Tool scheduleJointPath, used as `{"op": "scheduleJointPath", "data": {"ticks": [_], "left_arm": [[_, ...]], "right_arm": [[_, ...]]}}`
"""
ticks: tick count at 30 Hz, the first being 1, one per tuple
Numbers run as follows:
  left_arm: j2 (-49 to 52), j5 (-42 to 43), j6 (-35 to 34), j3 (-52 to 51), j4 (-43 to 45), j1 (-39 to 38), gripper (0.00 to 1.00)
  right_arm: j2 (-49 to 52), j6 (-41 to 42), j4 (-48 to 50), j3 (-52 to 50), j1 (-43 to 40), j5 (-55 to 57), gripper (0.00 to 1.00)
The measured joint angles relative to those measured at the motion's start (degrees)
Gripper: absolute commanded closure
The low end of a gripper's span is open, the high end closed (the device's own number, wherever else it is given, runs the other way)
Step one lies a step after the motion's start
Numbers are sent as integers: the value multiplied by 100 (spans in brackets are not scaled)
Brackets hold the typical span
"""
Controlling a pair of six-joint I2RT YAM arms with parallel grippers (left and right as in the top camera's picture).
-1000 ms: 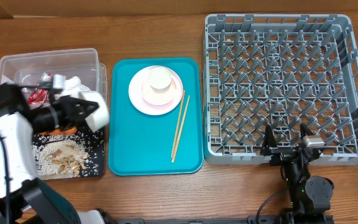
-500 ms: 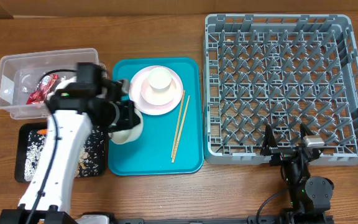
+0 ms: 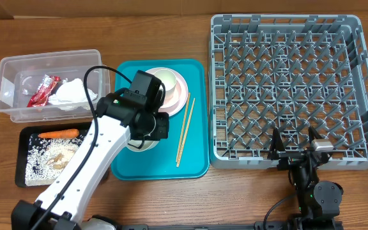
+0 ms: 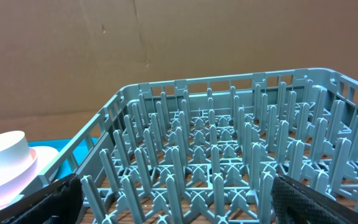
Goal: Sort waste into correct bins and load items into the dishwasher
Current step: 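Carry the emptied bowl back and set it on the teal tray, then release the bowl and move the left gripper toward the pink plate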
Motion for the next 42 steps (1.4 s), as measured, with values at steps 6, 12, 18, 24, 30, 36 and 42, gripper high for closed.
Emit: {"op": "scheduleJointPath", "data": {"ticks": [6,12,18,24,30,36,42], "left_arm": [[442,-120,-243,0,2,-2,96],[793,-122,-348,0,17,-22,96],[1158,-221,-404,0,13,-31,96],[1637,-278,-407,0,42,-76,96],[1923,-369,-422,37,149,-96,96],[2055,-376,-267,61,212,-94,79],[2103,-376,-133,59,229,-94,74]], "right_arm": [[0,2,-4,0,0,0,0],[0,2,-2,0,0,-2,0],[0,0,0,0,0,2,0],[0,2,0,0,0,0,0],[0,0,-2,0,0,0,0],[0,0,0,0,0,0,0],[0,0,2,0,0,0,0]]}}
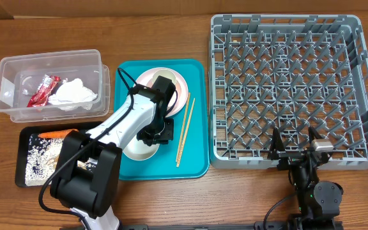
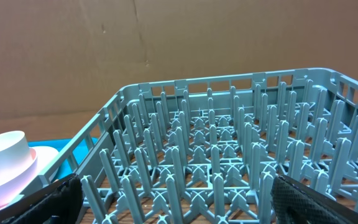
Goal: Sort waste into correct bins and load items into the dishwasher
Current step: 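Release the bowl and move the left gripper toward the pink plate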
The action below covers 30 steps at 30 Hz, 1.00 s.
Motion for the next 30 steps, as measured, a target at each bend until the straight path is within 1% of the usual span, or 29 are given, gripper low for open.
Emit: {"op": "scheduleJointPath", "data": {"ticks": [7,13,17,21,23,24,30], "left_arm": [[9,-2,55,232,-321,0,74],[9,-92,59,1032,-872,0,73],[9,-199,122,1591,-1132,0,71],[9,-326,149,2039,-1064,0,69],[9,-369,162,2170,-890,13,64],[9,-387,157,2216,-761,24,61],[9,-433,111,2243,-332,367,58]], "right_arm": [[0,0,-2,0,0,2,0],[0,0,-2,0,0,0,0],[0,2,-4,0,0,-2,0],[0,0,-2,0,0,-2,0],[0,2,-2,0,0,0,0],[0,0,-2,0,0,-2,0],[0,2,-2,0,0,0,0]]}}
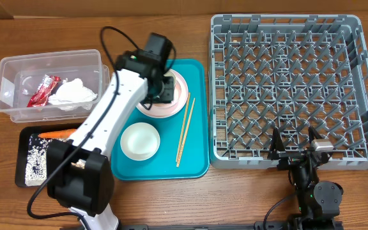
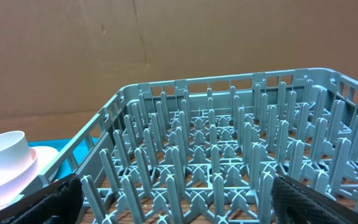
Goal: Sort waste into correct bins and load items into the dishwasher
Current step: 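Release the bowl and move the left gripper toward the pink plate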
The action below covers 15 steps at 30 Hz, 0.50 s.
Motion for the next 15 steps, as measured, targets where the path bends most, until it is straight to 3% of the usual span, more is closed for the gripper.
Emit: {"op": "scheduleJointPath", "data": {"ticks": [7,15], "left_arm": [[0,175,-264,0,647,586,56],[26,352,-398,0,1132,608,57]], "right_arm": [[0,-2,2,0,0,0,0],[0,-2,0,0,0,-2,0]]}}
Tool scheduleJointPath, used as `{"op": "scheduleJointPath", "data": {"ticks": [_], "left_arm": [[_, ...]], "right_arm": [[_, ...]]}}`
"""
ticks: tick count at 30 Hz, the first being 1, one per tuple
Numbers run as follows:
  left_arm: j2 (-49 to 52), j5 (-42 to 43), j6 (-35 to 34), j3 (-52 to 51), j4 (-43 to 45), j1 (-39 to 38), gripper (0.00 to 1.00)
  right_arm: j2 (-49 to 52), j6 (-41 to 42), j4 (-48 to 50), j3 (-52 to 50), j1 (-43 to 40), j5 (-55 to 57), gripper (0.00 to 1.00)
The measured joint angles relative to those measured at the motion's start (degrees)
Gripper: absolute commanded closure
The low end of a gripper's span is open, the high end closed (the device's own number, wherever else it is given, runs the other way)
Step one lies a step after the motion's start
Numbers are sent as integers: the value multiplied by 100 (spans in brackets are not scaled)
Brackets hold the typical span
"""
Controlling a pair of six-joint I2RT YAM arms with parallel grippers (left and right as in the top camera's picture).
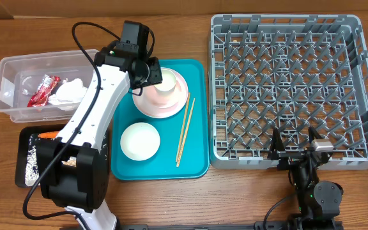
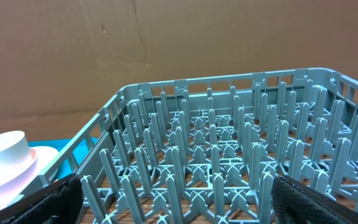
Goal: Sort waste into correct bins and load items into the dishwasher
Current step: 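Release the bowl and move the left gripper toward the pink plate, then grasp the white cup on the pink plate with the left gripper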
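On the teal tray (image 1: 197, 73) lie a pink plate (image 1: 171, 105) carrying a pale cup (image 1: 165, 79), a white bowl (image 1: 139, 140) and a pair of chopsticks (image 1: 184, 128). My left gripper (image 1: 147, 71) hangs at the left rim of the plate, close beside the cup; its fingers are hidden under the wrist. The grey dish rack (image 1: 286, 83) holds nothing. At the rack's near edge my right gripper (image 2: 179, 202) stands open, with rack pegs between its fingers. The cup (image 2: 5, 152) shows at the left of the right wrist view.
A clear bin (image 1: 8, 96) at the left holds a red wrapper (image 1: 43, 89) and crumpled tissue (image 1: 69, 92). A black tray (image 1: 27, 137) in front of it holds rice and a carrot (image 1: 46, 135). The left arm crosses above both.
My left gripper has moved from over the middle of the pink plate to its left rim, beside the cup. Bowl, chopsticks and right arm are unchanged.
First my left gripper was at the white bowl at the tray's near left corner. Then the bowl lay flat on the tray with the gripper at its rim. After that the gripper was over the pink plate, the bowl left free. Now it is beside the cup.
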Motion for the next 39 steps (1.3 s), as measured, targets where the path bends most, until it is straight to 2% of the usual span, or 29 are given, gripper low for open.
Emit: {"op": "scheduleJointPath", "data": {"ticks": [12,15,18,21,24,30,39], "left_arm": [[501,0,-79,0,57,0,57],[710,17,-122,-2,59,0,62],[824,55,-166,-2,70,0,76],[833,85,-175,-2,111,0,84],[833,94,-181,-2,120,0,96],[833,262,-162,24,31,0,96],[844,376,-153,1117,-1141,13,96]], "right_arm": [[0,0,-2,0,-2,2,0],[0,2,-2,0,0,2,0],[0,0,0,0,0,2,0],[0,0,0,0,0,2,0],[0,0,0,0,0,2,0],[0,2,2,0,0,0,0],[0,0,2,0,0,2,0]]}}
